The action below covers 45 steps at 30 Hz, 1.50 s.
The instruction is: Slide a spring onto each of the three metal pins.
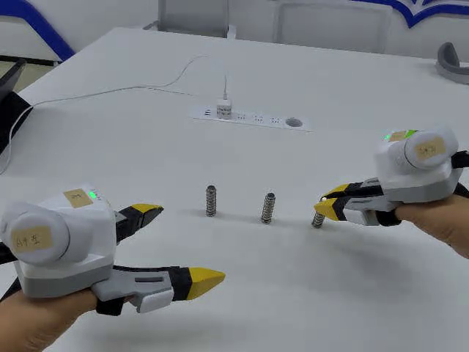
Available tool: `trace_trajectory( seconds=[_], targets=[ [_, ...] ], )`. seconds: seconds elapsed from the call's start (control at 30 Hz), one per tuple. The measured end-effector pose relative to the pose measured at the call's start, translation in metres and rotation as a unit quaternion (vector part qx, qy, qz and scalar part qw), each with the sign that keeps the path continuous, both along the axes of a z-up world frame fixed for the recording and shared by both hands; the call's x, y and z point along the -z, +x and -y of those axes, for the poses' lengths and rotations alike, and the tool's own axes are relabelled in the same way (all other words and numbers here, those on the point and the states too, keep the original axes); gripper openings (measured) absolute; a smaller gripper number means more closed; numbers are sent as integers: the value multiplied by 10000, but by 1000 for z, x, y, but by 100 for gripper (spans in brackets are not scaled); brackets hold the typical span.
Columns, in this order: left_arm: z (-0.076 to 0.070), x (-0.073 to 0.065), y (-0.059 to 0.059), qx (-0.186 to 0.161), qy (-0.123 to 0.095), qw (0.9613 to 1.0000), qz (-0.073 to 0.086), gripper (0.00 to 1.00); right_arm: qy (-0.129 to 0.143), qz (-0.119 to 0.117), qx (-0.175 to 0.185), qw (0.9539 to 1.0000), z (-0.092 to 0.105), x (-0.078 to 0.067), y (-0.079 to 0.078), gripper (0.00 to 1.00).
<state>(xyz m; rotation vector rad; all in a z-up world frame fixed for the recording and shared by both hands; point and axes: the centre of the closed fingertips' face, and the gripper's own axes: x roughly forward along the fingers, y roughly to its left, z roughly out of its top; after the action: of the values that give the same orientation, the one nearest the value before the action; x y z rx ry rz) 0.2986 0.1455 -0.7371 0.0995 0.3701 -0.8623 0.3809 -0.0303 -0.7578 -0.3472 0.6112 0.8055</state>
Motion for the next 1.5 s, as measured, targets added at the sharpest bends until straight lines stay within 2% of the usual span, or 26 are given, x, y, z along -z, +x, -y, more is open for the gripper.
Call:
trace_trajectory(
  seconds=[0.43,1.03,1.23,1.5],
  targets=[
    [2,0,2,20,-8,10000,9,86,195,65,133,9997,9,-5,-4,19],
    [1,-2,2,14,-16,10000,31,86,352,328,95,9988,17,-19,-32,32],
    [-1,-3,2,5,-25,10000,40,86,483,419,80,9979,18,-27,-41,40],
    [-4,-1,3,-16,-19,10000,32,86,492,496,-12,9976,18,-31,-53,48]
  ],
)
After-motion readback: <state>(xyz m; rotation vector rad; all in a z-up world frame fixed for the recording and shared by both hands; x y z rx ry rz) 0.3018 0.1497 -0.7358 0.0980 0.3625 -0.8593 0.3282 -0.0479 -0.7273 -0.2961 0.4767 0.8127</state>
